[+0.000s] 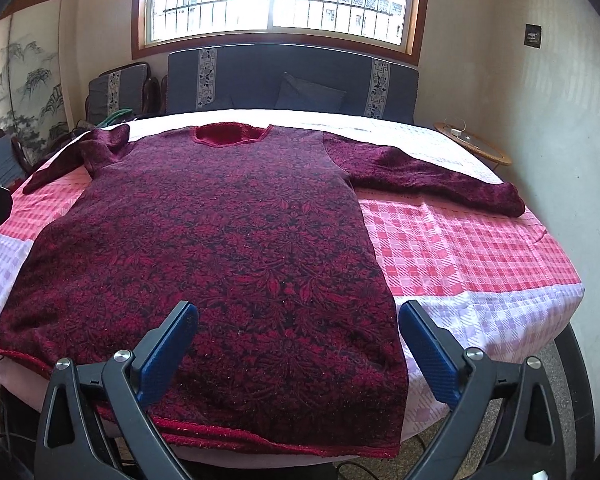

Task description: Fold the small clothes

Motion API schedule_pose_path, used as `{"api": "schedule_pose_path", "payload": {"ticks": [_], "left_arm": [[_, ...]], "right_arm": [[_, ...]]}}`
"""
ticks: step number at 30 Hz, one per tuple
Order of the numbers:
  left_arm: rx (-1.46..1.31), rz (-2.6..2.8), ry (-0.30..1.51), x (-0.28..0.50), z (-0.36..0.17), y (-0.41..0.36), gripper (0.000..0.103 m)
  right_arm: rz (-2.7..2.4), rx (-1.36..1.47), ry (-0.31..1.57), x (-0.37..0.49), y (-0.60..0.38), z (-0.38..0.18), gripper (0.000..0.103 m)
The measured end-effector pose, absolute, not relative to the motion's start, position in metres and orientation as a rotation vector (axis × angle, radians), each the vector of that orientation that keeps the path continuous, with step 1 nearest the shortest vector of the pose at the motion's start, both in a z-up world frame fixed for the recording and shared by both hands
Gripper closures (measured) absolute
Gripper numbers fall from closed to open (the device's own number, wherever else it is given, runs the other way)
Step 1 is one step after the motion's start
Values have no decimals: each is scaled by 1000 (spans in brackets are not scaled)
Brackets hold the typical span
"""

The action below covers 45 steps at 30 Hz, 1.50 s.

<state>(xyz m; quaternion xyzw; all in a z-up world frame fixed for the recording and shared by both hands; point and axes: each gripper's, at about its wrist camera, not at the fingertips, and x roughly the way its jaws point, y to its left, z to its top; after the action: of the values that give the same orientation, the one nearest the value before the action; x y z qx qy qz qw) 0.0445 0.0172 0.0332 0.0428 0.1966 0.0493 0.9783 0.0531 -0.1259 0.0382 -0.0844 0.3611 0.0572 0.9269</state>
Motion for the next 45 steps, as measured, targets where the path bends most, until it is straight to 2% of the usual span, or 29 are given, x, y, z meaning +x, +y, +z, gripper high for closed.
{"api": "schedule_pose_path", "payload": {"ticks": [19,22,24,26,33,39,45], "left_arm": [[83,133,449,118,20,29,0],[60,151,476,136,7,40,0],[38,162,508,149,-5,48,0],[21,177,518,159,-16,54,0],[-83,150,599,182,-43,72,0],[-114,126,647,189,-51,76,0],[-103,113,685,194,-56,73,0]], "right_arm": [[143,-149,814,125,-137,29,15],[211,-48,836,145,-154,30,16],[269,94,866,166,-179,29,18],[289,232,884,189,-214,26,26],[73,641,881,283,-386,13,38],[-169,781,869,331,-506,0,38],[-240,867,857,352,-553,-13,40]]}}
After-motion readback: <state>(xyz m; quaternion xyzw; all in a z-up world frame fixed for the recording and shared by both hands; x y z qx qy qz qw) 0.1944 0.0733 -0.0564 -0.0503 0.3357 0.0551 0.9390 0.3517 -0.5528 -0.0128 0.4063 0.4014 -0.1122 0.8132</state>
